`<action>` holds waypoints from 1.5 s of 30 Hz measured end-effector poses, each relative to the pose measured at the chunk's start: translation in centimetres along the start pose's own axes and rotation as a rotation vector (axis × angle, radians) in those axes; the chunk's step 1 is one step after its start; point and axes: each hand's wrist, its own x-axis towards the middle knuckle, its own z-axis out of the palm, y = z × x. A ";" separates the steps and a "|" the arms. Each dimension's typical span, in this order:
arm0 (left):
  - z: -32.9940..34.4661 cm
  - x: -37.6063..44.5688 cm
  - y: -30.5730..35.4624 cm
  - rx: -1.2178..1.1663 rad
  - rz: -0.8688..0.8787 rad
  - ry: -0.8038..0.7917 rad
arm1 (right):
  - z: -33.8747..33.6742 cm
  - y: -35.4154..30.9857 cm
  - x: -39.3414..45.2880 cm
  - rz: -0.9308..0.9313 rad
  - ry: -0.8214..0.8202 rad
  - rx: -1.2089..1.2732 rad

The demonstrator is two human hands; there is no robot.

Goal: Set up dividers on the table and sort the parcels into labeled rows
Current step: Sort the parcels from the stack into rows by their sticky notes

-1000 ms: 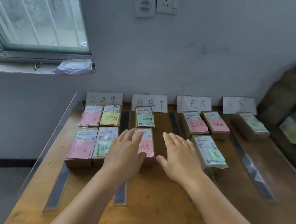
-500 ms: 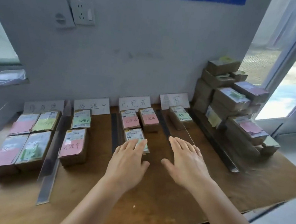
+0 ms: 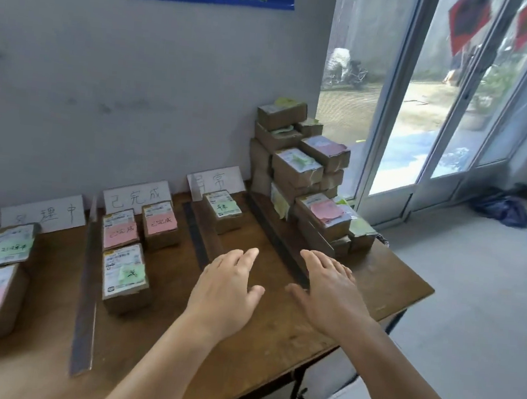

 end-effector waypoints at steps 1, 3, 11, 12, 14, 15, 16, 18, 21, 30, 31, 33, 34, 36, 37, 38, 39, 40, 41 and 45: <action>0.5 0.8 0.7 -0.016 0.016 -0.002 | -0.3 0.8 0.3 0.018 0.004 0.010; 1.2 2.6 1.8 -0.046 0.040 -0.001 | -0.8 2.4 1.0 0.049 0.017 0.030; 3.1 12.3 3.0 -0.114 0.076 0.011 | -2.6 6.0 7.9 0.104 0.102 0.028; 3.3 13.6 2.9 -0.120 0.075 0.013 | -2.8 6.2 9.1 0.107 0.107 0.023; 3.6 16.2 2.8 -0.140 0.063 0.021 | -3.1 6.7 11.5 0.121 0.105 0.042; 3.8 17.3 2.7 -0.158 0.049 0.018 | -3.2 6.8 12.7 0.128 0.106 0.060; 3.9 18.5 2.6 -0.181 0.033 0.010 | -3.4 7.1 13.7 0.132 0.110 0.073; 4.3 20.6 2.3 -0.216 0.001 -0.015 | -3.6 7.6 15.6 0.135 0.128 0.093; 4.8 23.6 2.1 -0.245 -0.046 -0.028 | -3.8 8.3 18.3 0.149 0.139 0.122; 6.7 30.9 3.1 -0.267 -0.200 -0.029 | -3.6 9.8 26.4 0.003 0.074 0.056; 6.9 31.6 3.3 -0.264 -0.228 -0.021 | -3.5 9.9 27.3 -0.038 0.061 0.038; 7.4 33.0 3.6 -0.257 -0.281 -0.005 | -3.1 10.1 29.0 -0.128 0.007 -0.014; 7.7 33.7 3.7 -0.256 -0.304 0.002 | -3.0 10.2 29.9 -0.168 -0.031 -0.043; 8.3 35.0 4.0 -0.269 -0.350 0.015 | -2.8 10.6 31.4 -0.214 -0.091 -0.064; 8.6 35.6 4.1 -0.280 -0.376 0.024 | -2.7 10.9 32.0 -0.228 -0.106 -0.060; 8.9 36.2 4.2 -0.290 -0.404 0.037 | -2.5 11.2 32.5 -0.246 -0.112 -0.055; 9.2 36.7 4.3 -0.296 -0.429 0.055 | -2.4 11.6 32.9 -0.269 -0.113 -0.053; 9.4 37.2 4.5 -0.296 -0.449 0.075 | -2.2 12.0 33.2 -0.294 -0.110 -0.056; 9.7 37.6 4.7 -0.290 -0.470 0.093 | -2.1 12.5 33.5 -0.321 -0.105 -0.064; 10.5 39.2 5.5 -0.262 -0.595 0.140 | -2.0 13.6 34.3 -0.389 -0.103 -0.061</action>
